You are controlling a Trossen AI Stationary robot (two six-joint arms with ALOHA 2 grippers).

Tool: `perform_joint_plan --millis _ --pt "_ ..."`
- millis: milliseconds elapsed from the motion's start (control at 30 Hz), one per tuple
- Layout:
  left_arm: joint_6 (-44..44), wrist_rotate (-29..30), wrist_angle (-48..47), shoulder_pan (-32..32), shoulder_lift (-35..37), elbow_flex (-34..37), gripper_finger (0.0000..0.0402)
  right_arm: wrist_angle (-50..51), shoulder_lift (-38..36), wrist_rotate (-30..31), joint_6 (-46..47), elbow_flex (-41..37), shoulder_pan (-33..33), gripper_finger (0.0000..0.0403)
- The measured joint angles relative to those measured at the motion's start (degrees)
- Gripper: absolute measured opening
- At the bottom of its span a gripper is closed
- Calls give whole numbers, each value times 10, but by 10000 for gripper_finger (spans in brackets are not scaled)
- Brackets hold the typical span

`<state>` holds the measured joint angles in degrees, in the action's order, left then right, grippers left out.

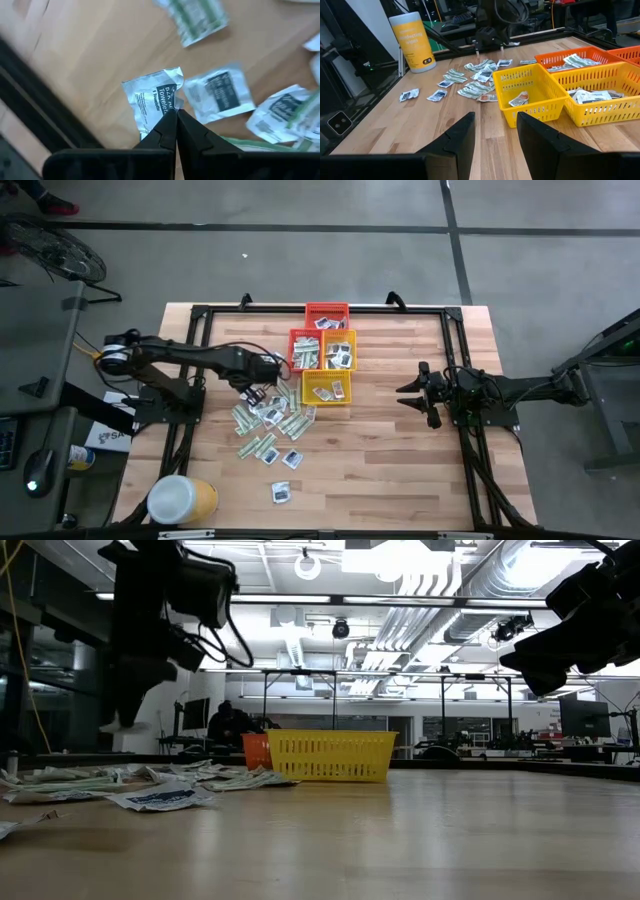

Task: Pick & Place First Aid Supplies
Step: Put the towelette pack into the top yellow bin

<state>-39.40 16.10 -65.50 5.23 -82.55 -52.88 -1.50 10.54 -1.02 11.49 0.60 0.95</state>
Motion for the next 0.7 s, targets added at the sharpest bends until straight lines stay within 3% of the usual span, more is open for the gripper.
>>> perform_joint_plan --millis 200,433,700 --pt "99 2 45 0 7 -5 1 0 0 0 0 0 0 139" --pt "236 45 90 0 7 -55 1 0 0 0 0 0 0 139" --pt "525 62 237 -9 7 -72 1 0 0 0 0 0 0 139"
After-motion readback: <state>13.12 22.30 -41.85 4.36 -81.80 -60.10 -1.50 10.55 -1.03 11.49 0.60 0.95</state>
